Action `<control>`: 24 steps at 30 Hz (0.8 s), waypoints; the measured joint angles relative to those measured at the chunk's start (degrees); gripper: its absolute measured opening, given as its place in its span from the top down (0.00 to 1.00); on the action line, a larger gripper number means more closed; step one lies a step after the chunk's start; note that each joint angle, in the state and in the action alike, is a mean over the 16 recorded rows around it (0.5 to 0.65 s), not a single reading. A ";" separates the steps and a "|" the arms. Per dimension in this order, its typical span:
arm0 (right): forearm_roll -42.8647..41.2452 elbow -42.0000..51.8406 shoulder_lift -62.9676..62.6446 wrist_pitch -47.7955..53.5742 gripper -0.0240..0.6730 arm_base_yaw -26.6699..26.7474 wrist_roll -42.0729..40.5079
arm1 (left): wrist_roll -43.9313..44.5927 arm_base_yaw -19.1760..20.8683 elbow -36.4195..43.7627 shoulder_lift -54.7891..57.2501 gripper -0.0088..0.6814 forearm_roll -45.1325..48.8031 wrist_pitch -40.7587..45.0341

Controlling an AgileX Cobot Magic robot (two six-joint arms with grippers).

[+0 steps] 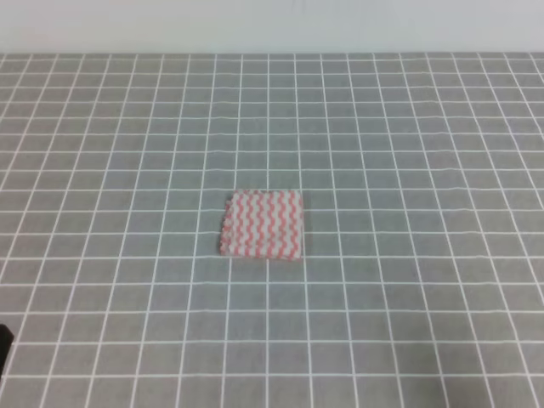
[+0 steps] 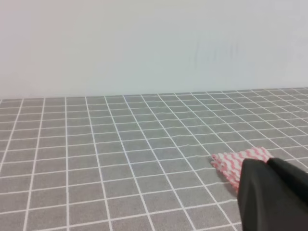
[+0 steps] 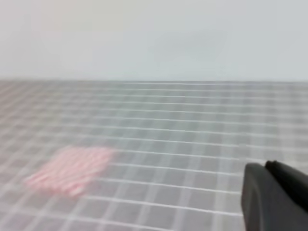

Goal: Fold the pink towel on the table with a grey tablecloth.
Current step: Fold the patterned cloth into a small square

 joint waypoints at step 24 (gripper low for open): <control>-5.21 8.38 -12.62 2.56 0.99 -7.83 1.61 | 0.00 0.00 0.01 0.00 0.99 0.02 -0.17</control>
